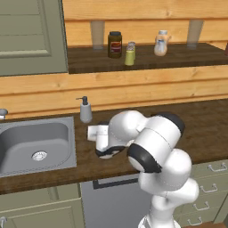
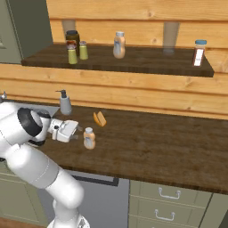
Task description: Put the shaker and condiment bottle from the counter next to their counterparts in the cabinet.
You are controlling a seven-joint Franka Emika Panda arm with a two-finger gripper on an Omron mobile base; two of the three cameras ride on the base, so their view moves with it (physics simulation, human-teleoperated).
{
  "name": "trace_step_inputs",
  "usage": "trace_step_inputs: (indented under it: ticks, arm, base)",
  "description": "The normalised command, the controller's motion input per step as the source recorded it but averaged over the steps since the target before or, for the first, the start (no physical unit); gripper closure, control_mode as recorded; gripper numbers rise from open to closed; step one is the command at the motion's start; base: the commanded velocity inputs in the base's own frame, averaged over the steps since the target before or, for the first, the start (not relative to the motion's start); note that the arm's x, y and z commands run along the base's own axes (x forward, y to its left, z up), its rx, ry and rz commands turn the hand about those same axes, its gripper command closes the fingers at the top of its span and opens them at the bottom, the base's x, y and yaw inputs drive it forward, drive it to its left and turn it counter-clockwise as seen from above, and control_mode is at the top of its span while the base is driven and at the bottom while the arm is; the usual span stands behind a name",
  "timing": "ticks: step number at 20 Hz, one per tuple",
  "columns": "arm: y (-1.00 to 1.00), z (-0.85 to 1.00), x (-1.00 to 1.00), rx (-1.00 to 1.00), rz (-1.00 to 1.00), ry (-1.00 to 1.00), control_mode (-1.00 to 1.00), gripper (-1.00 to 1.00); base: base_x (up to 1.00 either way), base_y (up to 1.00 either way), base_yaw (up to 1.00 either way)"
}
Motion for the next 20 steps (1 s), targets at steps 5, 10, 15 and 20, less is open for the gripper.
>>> trace_step_inputs:
  ticks: [5,10,15,20]
  arm:
    - [-0.08,-0.22,0.10,0.00,0.00,0.00,-1.00,-1.00]
    - [-0.09,-0.14,0.07,0.00,0.00,0.00,-1.00,-1.00]
    - [-0.34,-0.04,0.00,0.04,0.00,0.00,-1.00,-1.00]
    - [-0.32,-0.03,0.00,0.04,0.00,0.00,-1.00,1.00]
  base:
    - [0.00,0.00,0.00]
    - [0.00,0.00,0.00]
    - [0.00,0.00,0.00]
    - [0.00,0.00,0.00]
